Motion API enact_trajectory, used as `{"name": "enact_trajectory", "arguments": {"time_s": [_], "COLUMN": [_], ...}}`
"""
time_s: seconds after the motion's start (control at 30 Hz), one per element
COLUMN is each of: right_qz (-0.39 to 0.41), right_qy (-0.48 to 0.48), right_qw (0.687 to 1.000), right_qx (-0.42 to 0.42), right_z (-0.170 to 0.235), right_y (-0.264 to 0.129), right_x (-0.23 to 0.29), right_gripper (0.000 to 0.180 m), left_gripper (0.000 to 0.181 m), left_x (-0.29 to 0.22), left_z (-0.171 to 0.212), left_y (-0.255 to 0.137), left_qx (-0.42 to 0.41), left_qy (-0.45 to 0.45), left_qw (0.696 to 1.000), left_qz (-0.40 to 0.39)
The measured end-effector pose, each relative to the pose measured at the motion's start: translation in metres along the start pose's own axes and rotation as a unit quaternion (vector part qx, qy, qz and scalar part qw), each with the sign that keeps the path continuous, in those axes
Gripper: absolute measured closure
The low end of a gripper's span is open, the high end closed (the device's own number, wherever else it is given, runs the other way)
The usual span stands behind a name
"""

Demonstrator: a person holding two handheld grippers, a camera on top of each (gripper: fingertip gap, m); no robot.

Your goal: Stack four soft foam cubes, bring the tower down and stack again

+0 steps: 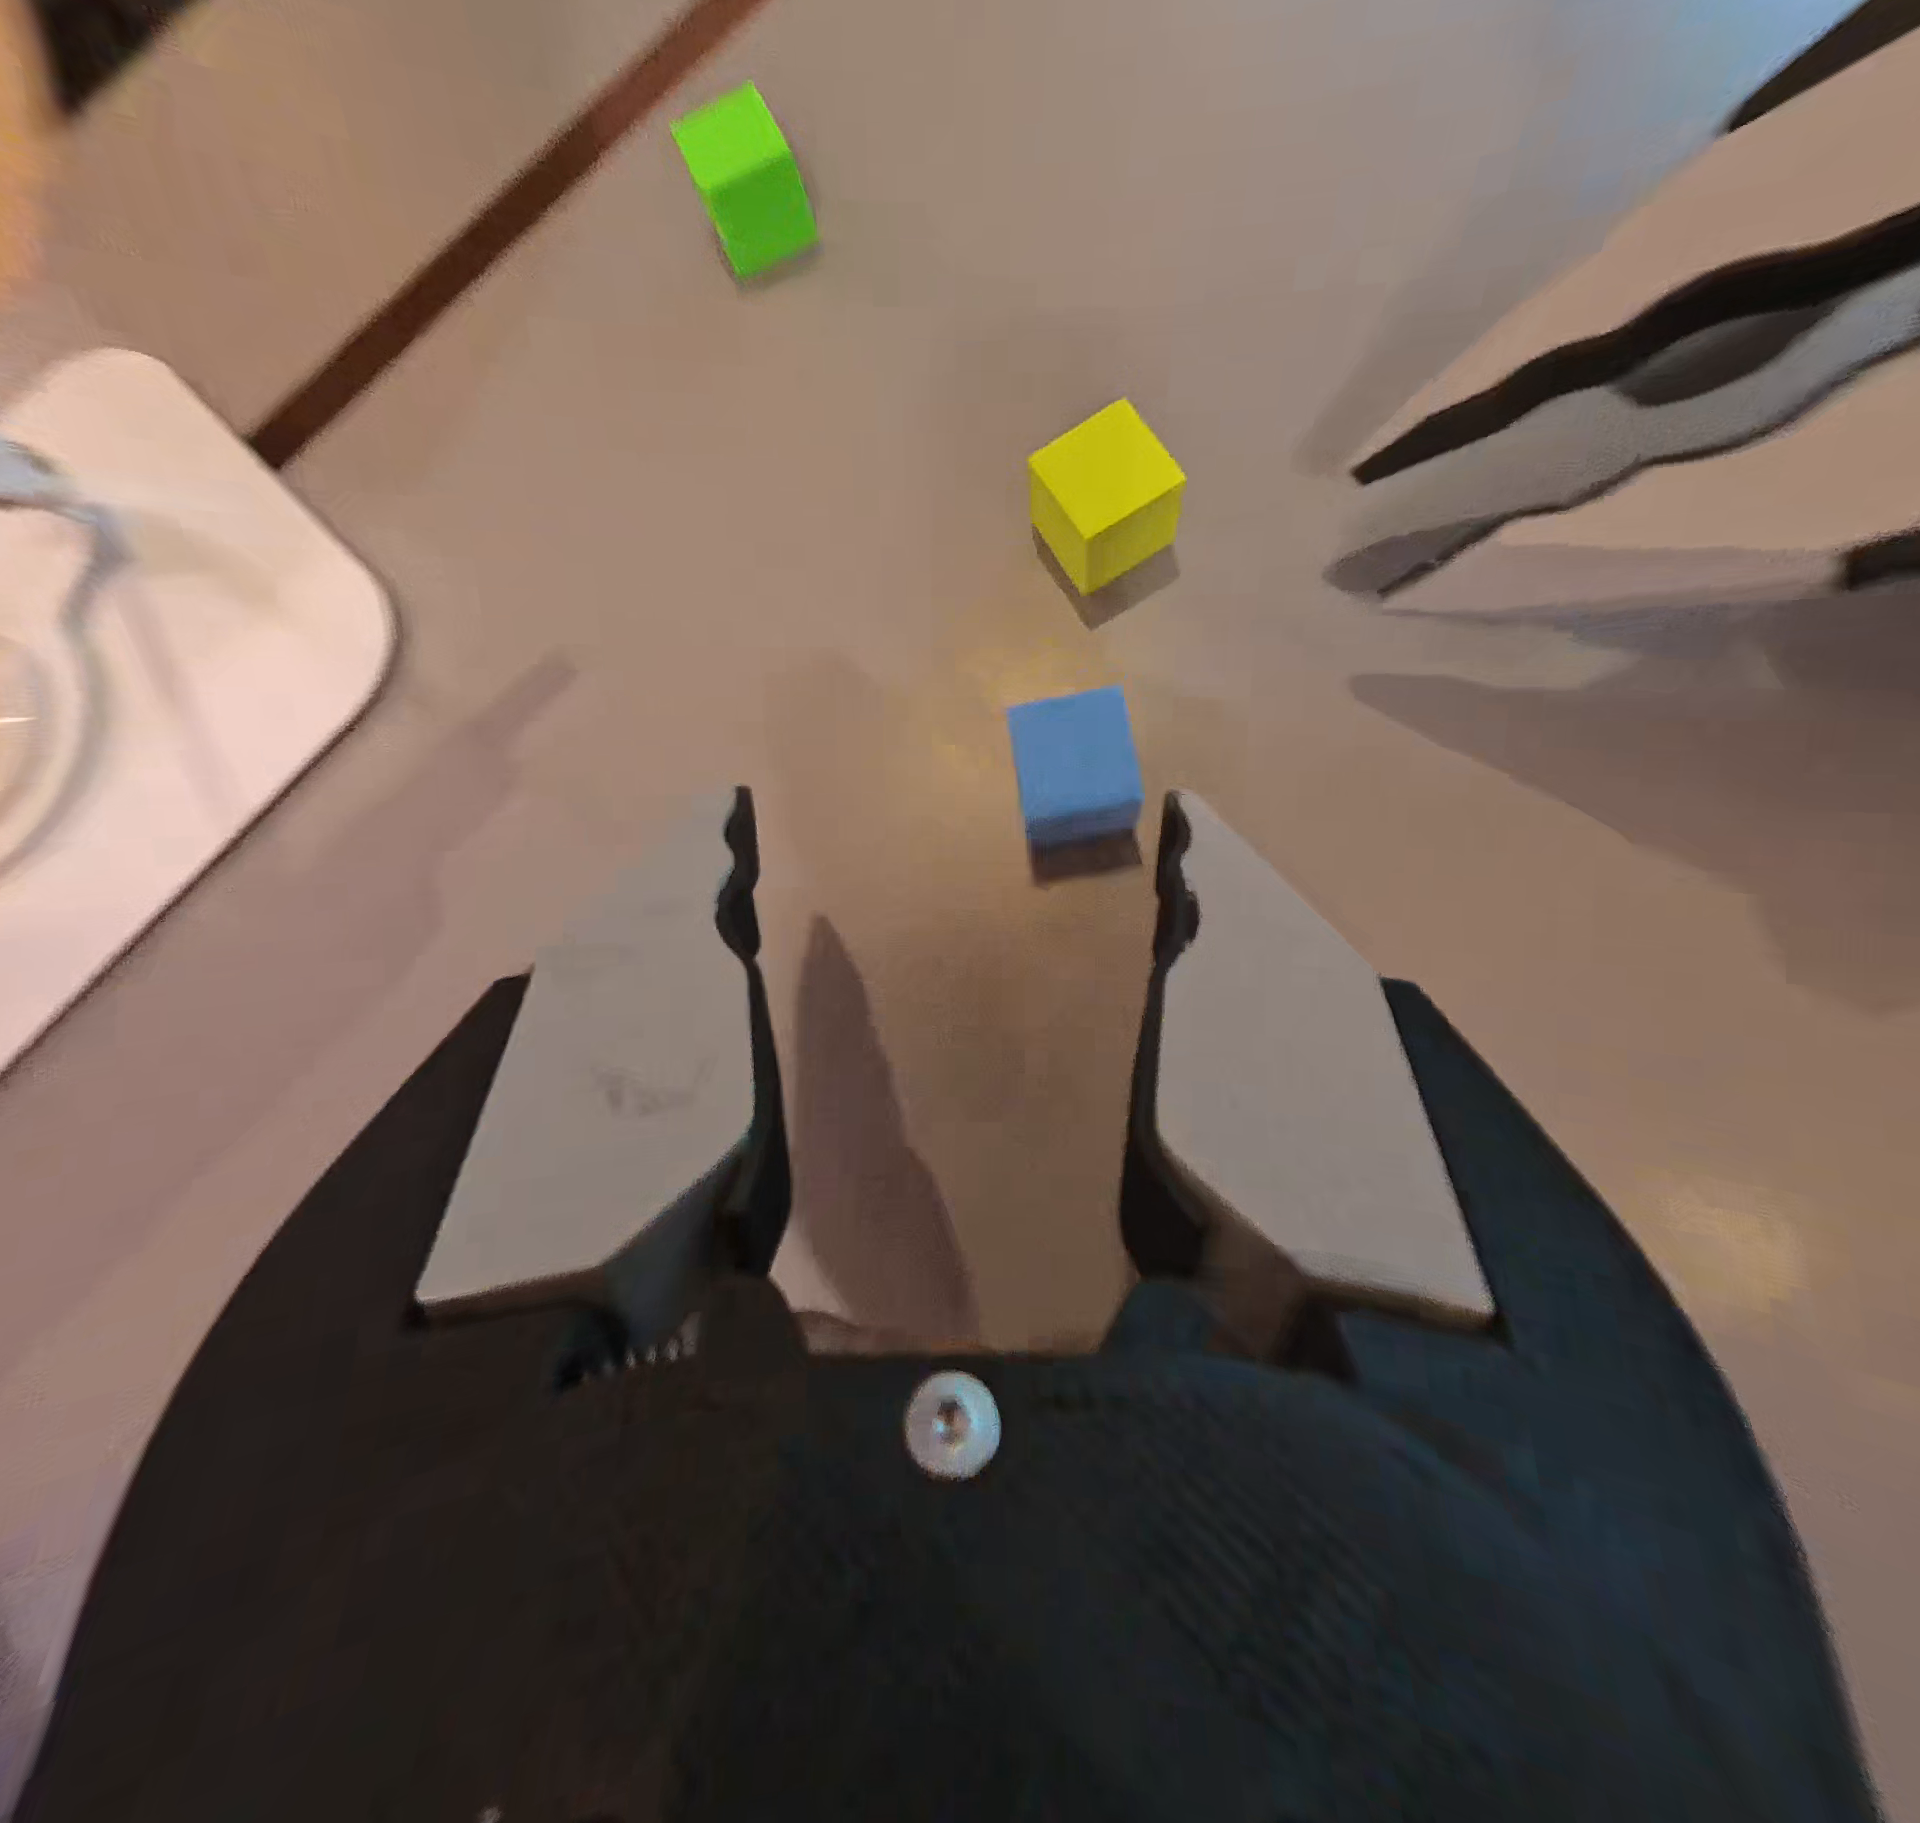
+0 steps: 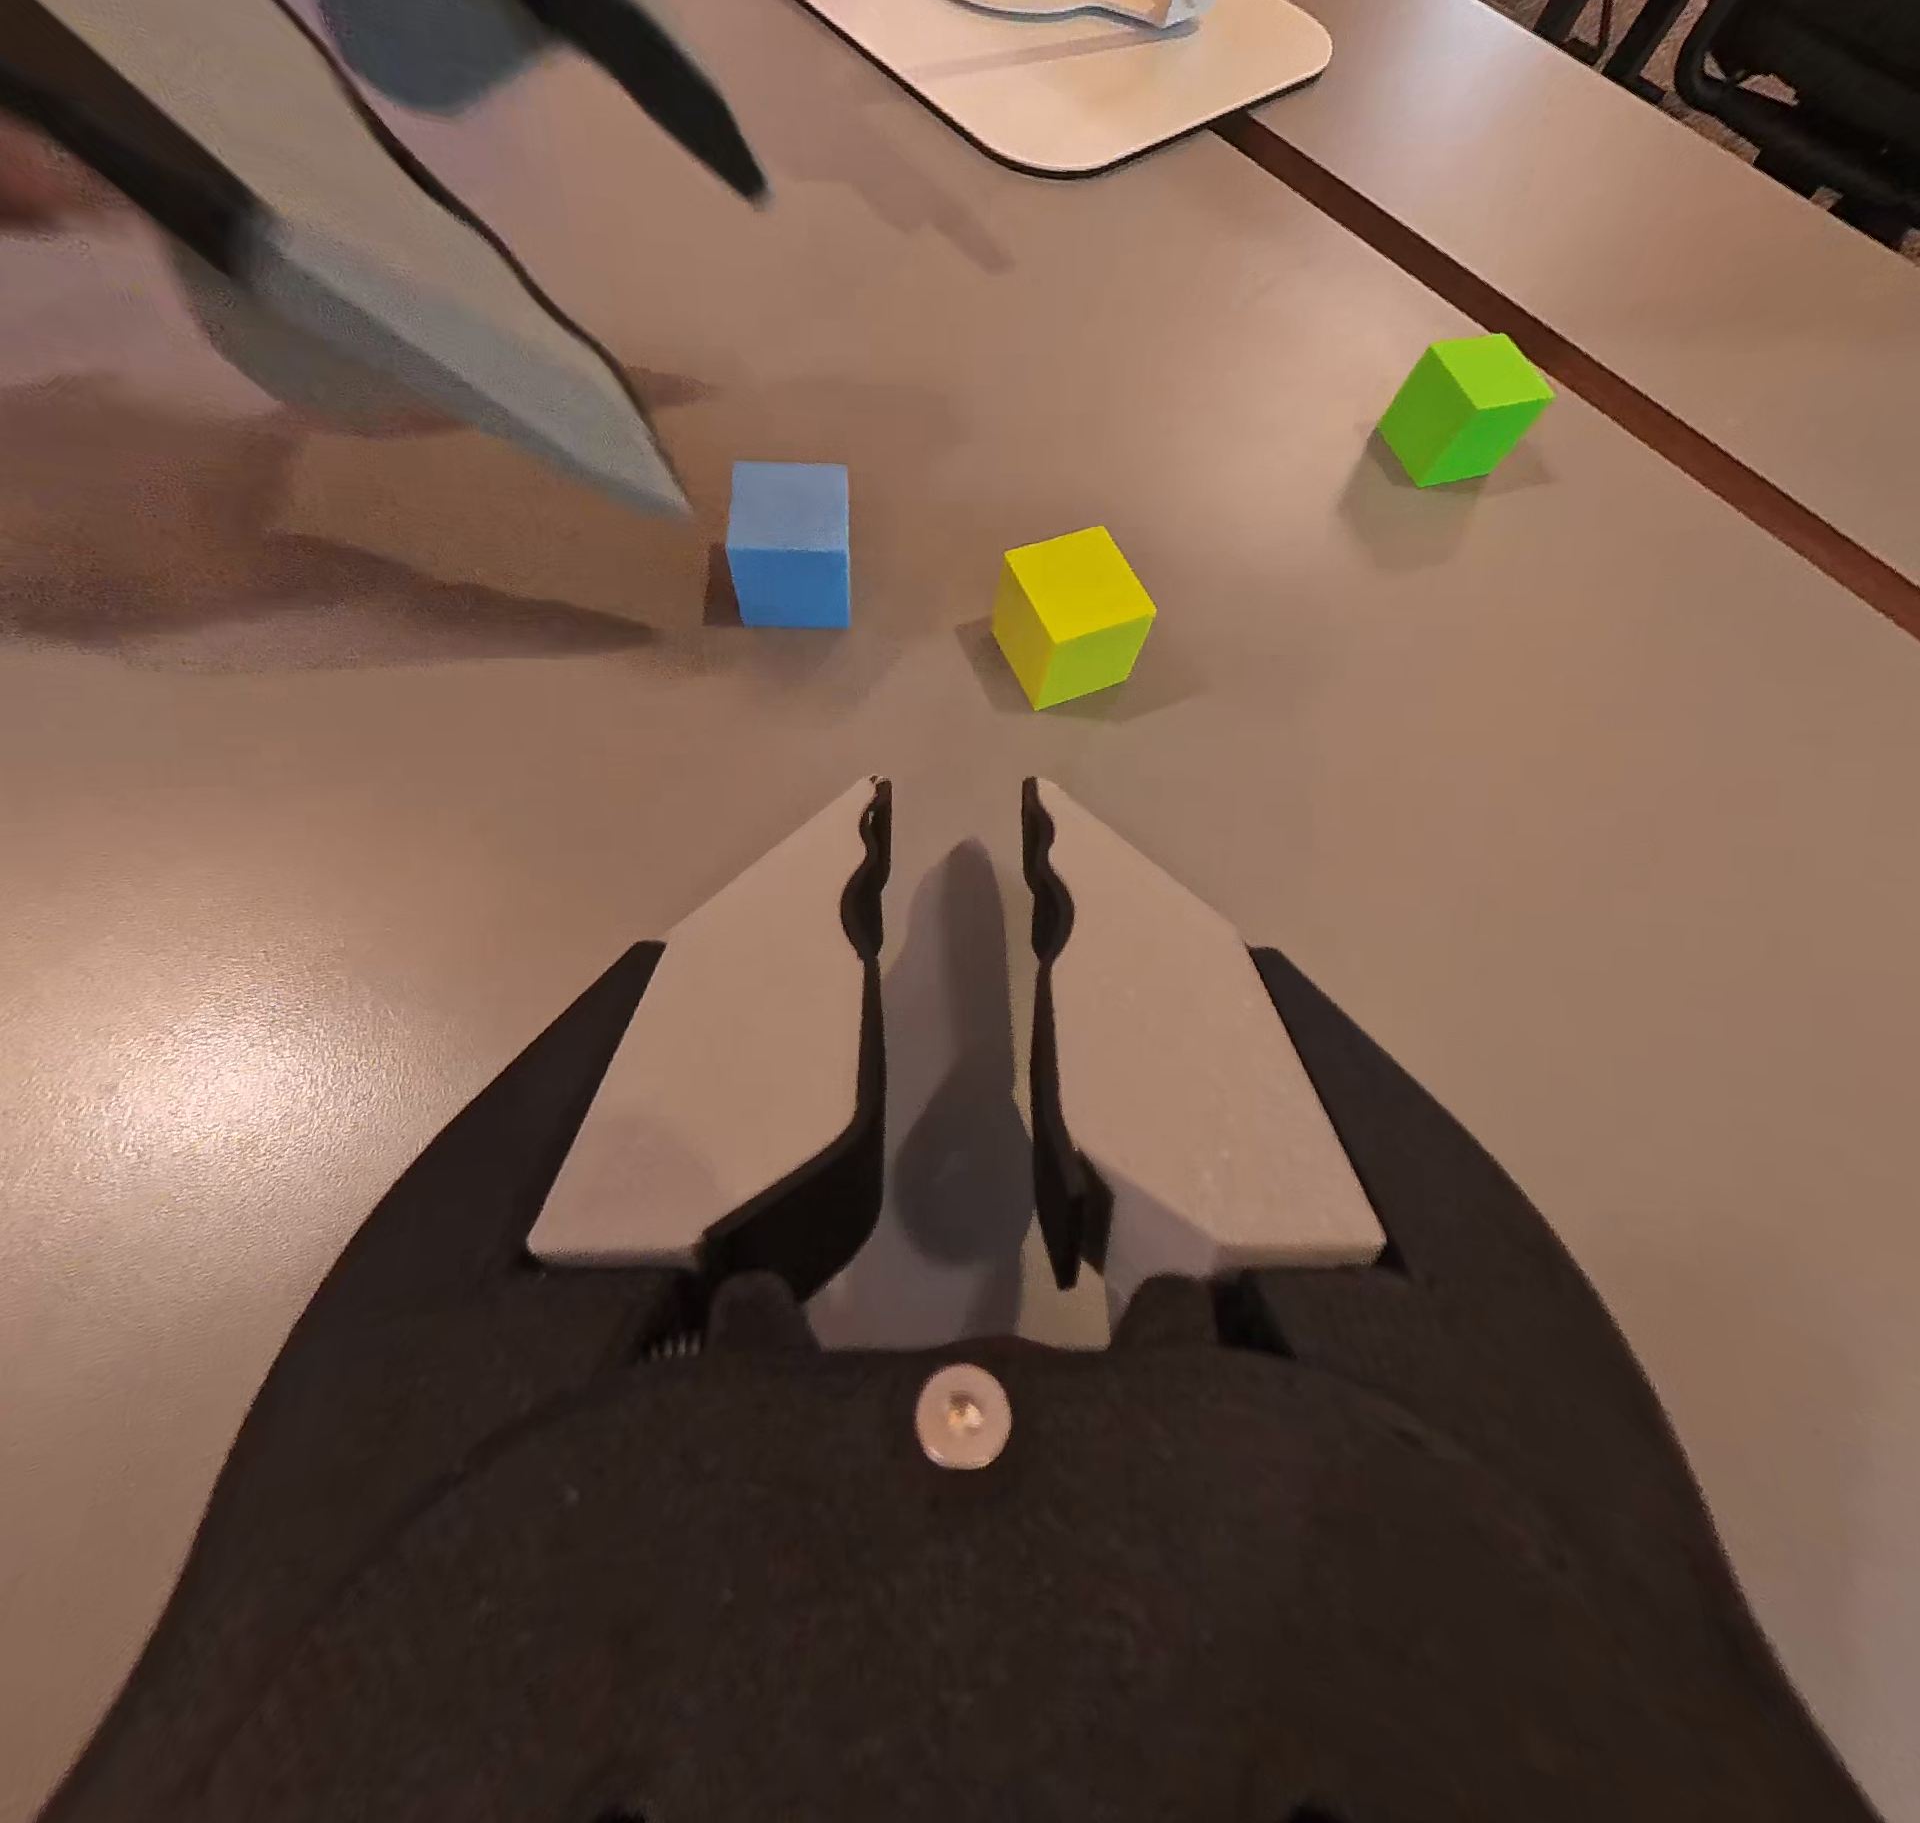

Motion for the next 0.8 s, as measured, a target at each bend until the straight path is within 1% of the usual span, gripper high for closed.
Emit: {"name": "enact_trajectory", "arguments": {"time_s": [0.03,0.07,0.1,0.13,0.2,0.23,0.3,0.37,0.43,0.47,0.53,0.6,0.63,0.7,0.77,0.8], "right_qz": [0.002,0.004,0.006,0.009,0.015,0.015,0.014,0.013,0.011,0.013,0.017,0.02,0.02,0.014,0.008,0.008], "right_qy": [0.001,0.002,0.002,0.003,0.005,0.008,0.016,0.025,0.034,0.036,0.035,0.032,0.029,0.026,0.029,0.029], "right_qw": [1.0,1.0,1.0,1.0,1.0,1.0,1.0,1.0,0.999,0.999,0.999,0.999,0.999,0.999,0.998,0.998], "right_qx": [-0.002,-0.003,-0.004,-0.004,-0.006,-0.008,-0.01,-0.006,0.003,0.007,0.016,0.029,0.034,0.046,0.058,0.062], "right_z": [0.0,0.0,0.0,0.0,0.0,0.0,0.001,0.004,0.007,0.008,0.011,0.013,0.014,0.017,0.02,0.021], "right_y": [-0.001,-0.002,-0.003,-0.004,-0.006,-0.007,-0.008,-0.007,-0.006,-0.005,-0.004,-0.002,-0.001,0.001,0.004,0.004], "right_x": [-0.001,-0.002,-0.003,-0.004,-0.008,-0.009,-0.011,-0.013,-0.014,-0.014,-0.014,-0.014,-0.013,-0.012,-0.011,-0.011], "right_gripper": [0.157,0.157,0.158,0.158,0.158,0.158,0.158,0.158,0.158,0.158,0.158,0.157,0.157,0.157,0.155,0.153], "left_gripper": [0.108,0.117,0.142,0.155,0.155,0.155,0.155,0.155,0.155,0.155,0.155,0.154,0.154,0.154,0.154,0.153], "left_x": [-0.006,-0.011,-0.014,-0.013,-0.006,0.003,0.034,0.076,0.127,0.156,0.209,0.249,0.263,0.276,0.272,0.269], "left_z": [0.002,0.004,0.004,0.003,0.002,-0.002,-0.011,-0.016,-0.004,0.01,0.057,0.117,0.148,0.206,0.25,0.264], "left_y": [0.014,0.025,0.032,0.034,0.023,0.009,-0.034,-0.092,-0.15,-0.177,-0.217,-0.239,-0.243,-0.24,-0.226,-0.219], "left_qx": [0.012,0.022,0.021,0.015,0.018,0.004,-0.031,-0.061,-0.068,-0.062,-0.019,0.026,0.047,0.087,0.117,0.128], "left_qy": [-0.004,-0.002,0.002,0.002,0.009,0.018,0.033,0.02,-0.009,-0.026,-0.067,-0.123,-0.152,-0.193,-0.224,-0.235], "left_qw": [1.0,1.0,1.0,1.0,1.0,1.0,0.997,0.993,0.989,0.985,0.979,0.97,0.965,0.958,0.954,0.951], "left_qz": [0.006,0.011,0.013,0.014,0.006,-0.009,-0.058,-0.097,-0.133,-0.156,-0.193,-0.206,-0.207,-0.192,-0.161,-0.154]}}
Point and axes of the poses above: each gripper's, where its closed fingertips meet, y out along the fingers, z out of its underside, x = y × z across the jaws, the point moved 1 cm from there along -y, back along the fingers, and after that the axes turned 6 degrees about -z, right-handed, at the moved point
